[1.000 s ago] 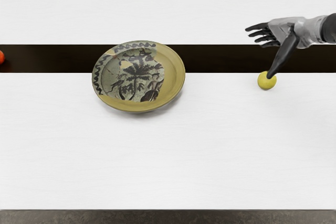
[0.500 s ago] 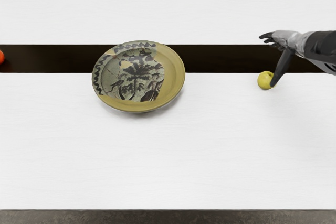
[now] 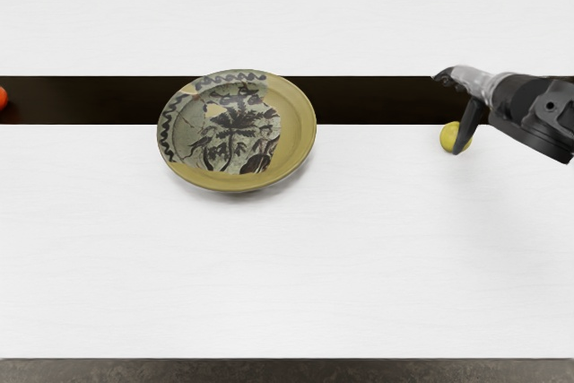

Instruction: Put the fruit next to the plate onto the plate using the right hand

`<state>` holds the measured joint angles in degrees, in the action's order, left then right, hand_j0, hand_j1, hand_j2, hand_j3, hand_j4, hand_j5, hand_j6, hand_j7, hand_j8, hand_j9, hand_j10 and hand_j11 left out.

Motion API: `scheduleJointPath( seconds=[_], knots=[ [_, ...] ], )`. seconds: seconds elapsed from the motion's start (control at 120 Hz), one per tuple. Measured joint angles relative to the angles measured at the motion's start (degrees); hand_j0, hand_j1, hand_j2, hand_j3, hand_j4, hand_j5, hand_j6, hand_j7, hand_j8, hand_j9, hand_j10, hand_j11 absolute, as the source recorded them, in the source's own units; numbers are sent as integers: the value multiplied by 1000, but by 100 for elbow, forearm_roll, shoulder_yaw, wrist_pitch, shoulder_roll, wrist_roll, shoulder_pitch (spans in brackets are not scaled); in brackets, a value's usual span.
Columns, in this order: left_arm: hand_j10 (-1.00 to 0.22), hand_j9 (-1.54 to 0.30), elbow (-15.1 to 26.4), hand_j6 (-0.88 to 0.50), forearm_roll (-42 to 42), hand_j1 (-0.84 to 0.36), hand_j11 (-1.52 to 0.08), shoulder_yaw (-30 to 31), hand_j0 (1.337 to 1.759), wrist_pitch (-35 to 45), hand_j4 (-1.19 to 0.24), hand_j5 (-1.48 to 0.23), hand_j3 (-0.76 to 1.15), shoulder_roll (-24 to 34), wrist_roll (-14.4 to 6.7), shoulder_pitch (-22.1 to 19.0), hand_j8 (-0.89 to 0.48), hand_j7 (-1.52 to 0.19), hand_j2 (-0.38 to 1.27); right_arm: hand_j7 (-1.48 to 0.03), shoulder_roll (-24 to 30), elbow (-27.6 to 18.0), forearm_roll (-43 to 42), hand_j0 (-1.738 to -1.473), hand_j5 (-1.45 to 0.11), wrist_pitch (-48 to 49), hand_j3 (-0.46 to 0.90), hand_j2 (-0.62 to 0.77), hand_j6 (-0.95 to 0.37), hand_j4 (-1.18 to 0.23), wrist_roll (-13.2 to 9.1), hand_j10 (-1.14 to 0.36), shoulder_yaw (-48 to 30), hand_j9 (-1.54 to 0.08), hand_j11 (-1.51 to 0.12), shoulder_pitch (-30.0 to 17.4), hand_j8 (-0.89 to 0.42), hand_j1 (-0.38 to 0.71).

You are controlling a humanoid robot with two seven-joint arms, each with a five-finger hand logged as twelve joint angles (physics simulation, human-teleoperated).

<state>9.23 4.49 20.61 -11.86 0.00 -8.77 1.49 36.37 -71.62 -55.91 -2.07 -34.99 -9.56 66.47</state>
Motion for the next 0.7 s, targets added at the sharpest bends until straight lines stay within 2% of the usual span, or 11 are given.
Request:
scheduleJointPath(
  seconds=[0.183,0.475,0.7],
  knots=[
    [-233,-303,0,-233,0,69,-303,0,1658,0,-233,-303,0,0,1,0,-233,-303,47,-262,-44,-3,-34,-1658,-262,-122,0,-38,-208,-206,-1,-205,154,-262,-262,-17,-206,-110],
    [-233,-303,0,-233,0,69,-303,0,1658,0,-233,-303,0,0,1,0,-233,-303,47,-298,-162,-5,-48,-1658,-299,-368,0,-43,-236,-234,-1,-233,408,-299,-299,-21,-234,-76],
    [-233,-303,0,-233,0,69,-303,1,1658,0,-233,-303,0,0,0,0,-233,-303,47,-326,-151,-250,-155,-1658,-326,-673,0,-47,-257,-255,-1,-254,584,-326,-326,-22,-255,-50]
  ],
)
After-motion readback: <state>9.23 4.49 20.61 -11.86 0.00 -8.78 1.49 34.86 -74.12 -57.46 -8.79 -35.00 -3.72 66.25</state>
